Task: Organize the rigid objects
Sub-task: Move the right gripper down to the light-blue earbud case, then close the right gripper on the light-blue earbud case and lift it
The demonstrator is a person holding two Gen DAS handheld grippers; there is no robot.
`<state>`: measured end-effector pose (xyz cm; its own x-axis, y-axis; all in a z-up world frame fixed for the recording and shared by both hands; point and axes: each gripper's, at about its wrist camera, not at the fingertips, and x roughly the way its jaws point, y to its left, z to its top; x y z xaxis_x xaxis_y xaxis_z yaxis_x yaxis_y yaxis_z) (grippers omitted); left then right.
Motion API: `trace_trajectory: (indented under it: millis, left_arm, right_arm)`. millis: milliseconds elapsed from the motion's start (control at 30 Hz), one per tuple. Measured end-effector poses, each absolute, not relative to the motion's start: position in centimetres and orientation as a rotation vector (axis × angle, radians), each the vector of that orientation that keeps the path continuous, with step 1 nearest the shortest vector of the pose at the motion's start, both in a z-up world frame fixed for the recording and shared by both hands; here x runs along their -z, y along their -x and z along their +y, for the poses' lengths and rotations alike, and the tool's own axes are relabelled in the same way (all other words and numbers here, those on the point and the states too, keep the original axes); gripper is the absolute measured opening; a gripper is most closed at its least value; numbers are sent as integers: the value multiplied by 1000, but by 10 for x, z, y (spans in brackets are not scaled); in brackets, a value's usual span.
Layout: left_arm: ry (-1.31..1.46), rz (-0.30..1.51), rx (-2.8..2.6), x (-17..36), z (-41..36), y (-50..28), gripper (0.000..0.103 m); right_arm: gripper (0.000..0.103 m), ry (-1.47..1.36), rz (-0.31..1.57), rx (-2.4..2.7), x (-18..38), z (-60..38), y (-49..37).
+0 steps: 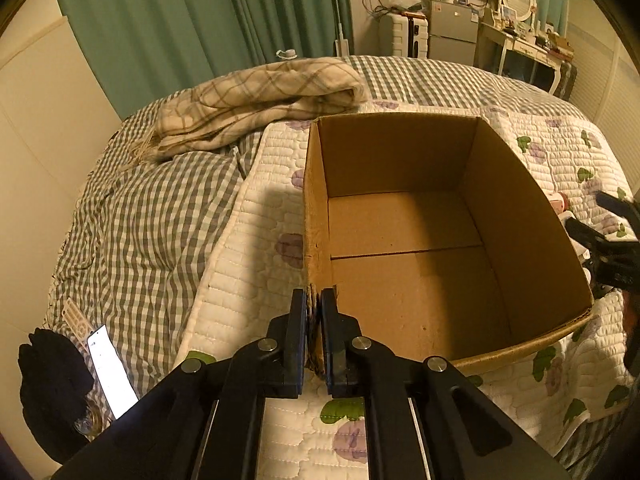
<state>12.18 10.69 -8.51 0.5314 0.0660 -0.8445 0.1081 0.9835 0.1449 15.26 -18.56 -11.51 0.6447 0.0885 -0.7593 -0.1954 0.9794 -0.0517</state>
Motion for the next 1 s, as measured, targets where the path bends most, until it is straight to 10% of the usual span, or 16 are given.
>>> trace_trajectory:
  millis: [1000]
  left_arm:
    - [-185,1014,1,83,103,-121,7]
  right_arm:
    - [50,231,1031,-352,200,-151,-231]
